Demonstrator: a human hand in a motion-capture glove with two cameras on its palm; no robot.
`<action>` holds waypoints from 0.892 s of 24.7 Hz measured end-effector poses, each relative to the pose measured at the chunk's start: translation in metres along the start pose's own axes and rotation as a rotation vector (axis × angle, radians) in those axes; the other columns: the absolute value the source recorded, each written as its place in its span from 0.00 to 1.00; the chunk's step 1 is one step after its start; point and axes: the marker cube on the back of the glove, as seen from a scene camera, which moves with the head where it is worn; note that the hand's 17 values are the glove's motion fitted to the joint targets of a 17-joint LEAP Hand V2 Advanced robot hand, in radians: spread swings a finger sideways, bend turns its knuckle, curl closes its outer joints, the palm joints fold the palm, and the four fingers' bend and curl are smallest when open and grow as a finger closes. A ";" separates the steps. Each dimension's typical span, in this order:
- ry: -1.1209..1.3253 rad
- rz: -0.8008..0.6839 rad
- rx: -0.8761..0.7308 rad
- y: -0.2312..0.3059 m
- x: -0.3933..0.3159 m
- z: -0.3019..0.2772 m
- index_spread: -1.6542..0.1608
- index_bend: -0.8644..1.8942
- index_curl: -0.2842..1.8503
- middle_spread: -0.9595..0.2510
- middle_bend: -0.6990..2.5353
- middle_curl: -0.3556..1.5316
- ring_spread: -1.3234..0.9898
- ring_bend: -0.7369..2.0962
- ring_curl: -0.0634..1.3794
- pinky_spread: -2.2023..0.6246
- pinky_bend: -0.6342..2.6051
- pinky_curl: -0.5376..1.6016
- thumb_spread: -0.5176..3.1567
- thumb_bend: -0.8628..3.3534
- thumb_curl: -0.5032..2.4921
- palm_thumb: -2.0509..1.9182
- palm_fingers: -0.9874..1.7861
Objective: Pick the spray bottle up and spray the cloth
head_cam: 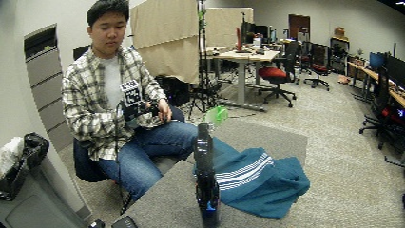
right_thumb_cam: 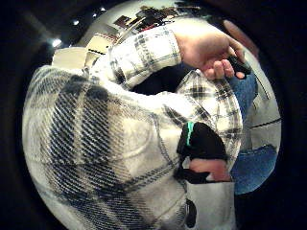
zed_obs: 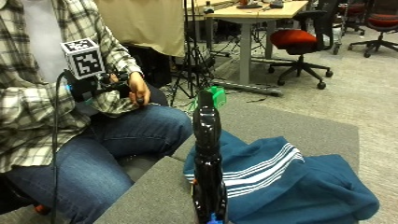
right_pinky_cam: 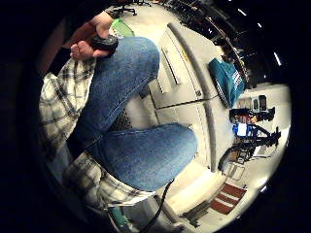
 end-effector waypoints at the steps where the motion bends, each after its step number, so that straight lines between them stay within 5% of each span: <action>1: 0.000 -0.001 0.001 0.000 0.000 0.000 0.80 0.42 0.17 0.74 0.27 0.21 0.59 0.33 0.06 0.81 0.29 0.27 0.25 0.28 0.20 0.63 0.45; 13: 0.012 0.026 0.019 -0.003 0.010 -0.005 0.71 0.41 0.23 0.69 0.27 0.26 0.61 0.33 0.12 0.84 0.30 0.31 0.39 0.27 0.25 0.66 0.44; 22: 0.003 0.286 0.100 0.001 0.082 -0.031 0.69 0.39 0.25 0.69 0.27 0.28 0.62 0.34 0.15 0.84 0.31 0.32 0.42 0.26 0.27 0.66 0.42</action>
